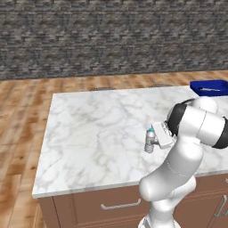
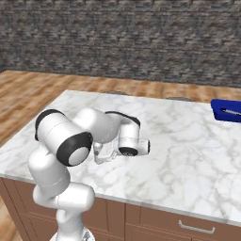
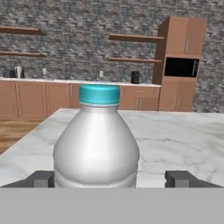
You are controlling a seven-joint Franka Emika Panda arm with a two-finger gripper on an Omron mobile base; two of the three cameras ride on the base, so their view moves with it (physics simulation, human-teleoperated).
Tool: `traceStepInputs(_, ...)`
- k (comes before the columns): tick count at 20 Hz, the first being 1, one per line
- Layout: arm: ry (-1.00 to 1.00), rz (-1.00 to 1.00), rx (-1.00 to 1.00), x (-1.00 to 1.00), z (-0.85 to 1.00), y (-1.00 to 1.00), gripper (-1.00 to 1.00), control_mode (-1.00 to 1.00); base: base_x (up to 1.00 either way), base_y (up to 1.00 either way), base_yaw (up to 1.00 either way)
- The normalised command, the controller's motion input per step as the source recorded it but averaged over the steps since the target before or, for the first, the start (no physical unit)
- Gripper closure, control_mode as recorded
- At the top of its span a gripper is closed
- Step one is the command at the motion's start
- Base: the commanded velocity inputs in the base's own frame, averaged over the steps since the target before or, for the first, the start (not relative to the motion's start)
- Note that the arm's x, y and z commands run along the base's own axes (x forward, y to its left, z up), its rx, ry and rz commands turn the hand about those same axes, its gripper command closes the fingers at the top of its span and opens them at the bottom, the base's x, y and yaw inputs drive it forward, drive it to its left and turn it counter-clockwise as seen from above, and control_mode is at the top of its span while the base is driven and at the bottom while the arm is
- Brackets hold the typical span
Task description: Place the drinks on the dining counter in a tight cluster.
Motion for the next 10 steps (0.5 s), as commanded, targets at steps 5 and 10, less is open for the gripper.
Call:
traceStepInputs(5, -0.05, 0.00, 0.00, -0.08, 0.00, -0.03, -1.00, -1.00, 0.00, 0.00, 0.00)
traceStepInputs(10, 0.00, -0.05, 0.00, -0.06, 0.00, -0.14, -1.00, -1.00, 0.00, 0.00, 0.00)
